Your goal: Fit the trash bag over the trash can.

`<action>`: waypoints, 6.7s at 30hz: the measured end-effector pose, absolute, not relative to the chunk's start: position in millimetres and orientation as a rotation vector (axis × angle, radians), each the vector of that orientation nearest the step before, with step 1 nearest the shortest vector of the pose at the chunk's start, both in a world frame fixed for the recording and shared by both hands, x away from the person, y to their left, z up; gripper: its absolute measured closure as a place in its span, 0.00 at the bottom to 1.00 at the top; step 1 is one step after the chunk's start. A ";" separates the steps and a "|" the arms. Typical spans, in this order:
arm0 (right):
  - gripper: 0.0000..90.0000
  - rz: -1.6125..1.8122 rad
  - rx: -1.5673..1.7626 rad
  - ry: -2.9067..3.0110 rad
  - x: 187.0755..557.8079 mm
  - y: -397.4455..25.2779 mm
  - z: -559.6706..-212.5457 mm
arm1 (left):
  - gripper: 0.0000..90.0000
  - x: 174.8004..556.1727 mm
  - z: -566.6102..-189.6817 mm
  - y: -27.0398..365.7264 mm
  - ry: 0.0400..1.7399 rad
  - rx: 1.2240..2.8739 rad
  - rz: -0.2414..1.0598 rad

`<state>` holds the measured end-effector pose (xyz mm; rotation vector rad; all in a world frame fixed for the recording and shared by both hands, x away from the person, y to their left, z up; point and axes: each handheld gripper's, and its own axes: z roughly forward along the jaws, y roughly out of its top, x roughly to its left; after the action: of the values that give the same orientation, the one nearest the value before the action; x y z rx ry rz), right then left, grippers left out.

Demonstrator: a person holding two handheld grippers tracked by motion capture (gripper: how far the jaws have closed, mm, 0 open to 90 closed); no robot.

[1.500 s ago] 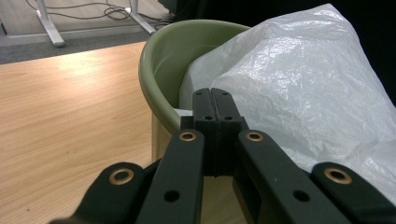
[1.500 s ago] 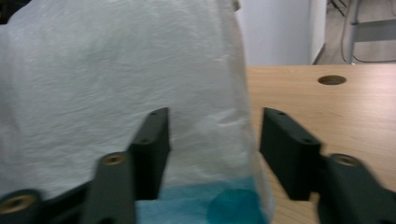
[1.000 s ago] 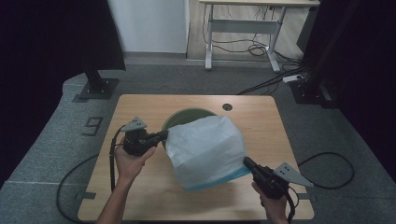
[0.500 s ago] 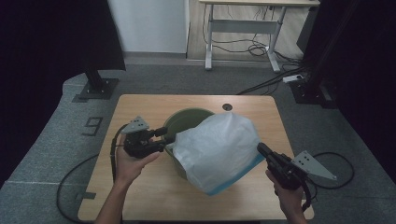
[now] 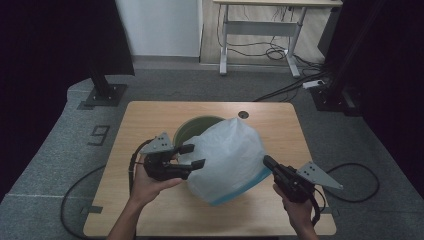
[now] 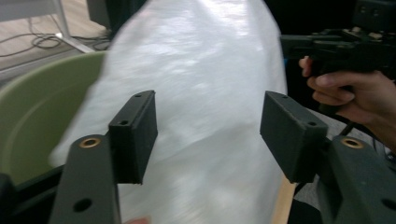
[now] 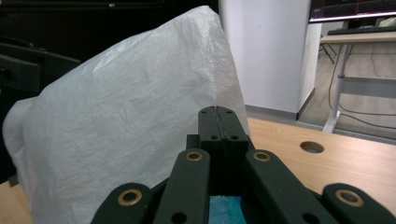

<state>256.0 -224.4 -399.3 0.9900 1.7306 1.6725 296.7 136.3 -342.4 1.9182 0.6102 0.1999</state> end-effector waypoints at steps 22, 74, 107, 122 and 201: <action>0.98 1.719 0.949 1.785 257.0 -197.6 -407.5 | 1.00 310.6 -356.5 130.1 0.660 1.863 0.141; 0.99 1.590 1.013 1.707 245.5 -202.5 -433.9 | 1.00 340.7 -350.5 156.9 0.808 1.665 0.052; 0.99 1.553 1.005 1.732 257.8 -202.1 -430.3 | 1.00 361.9 -344.2 165.6 0.863 1.610 0.076; 0.81 1.527 0.983 1.697 256.1 -198.8 -425.0 | 1.00 363.8 -346.6 167.4 0.872 1.612 0.070; 0.81 1.471 1.011 1.921 214.9 -229.5 -497.4 | 1.00 335.9 -416.8 232.7 1.030 1.564 0.159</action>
<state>214.9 -229.5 -497.4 1.0108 1.9209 1.4705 335.9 232.7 -416.8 1.5641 1.0296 0.1586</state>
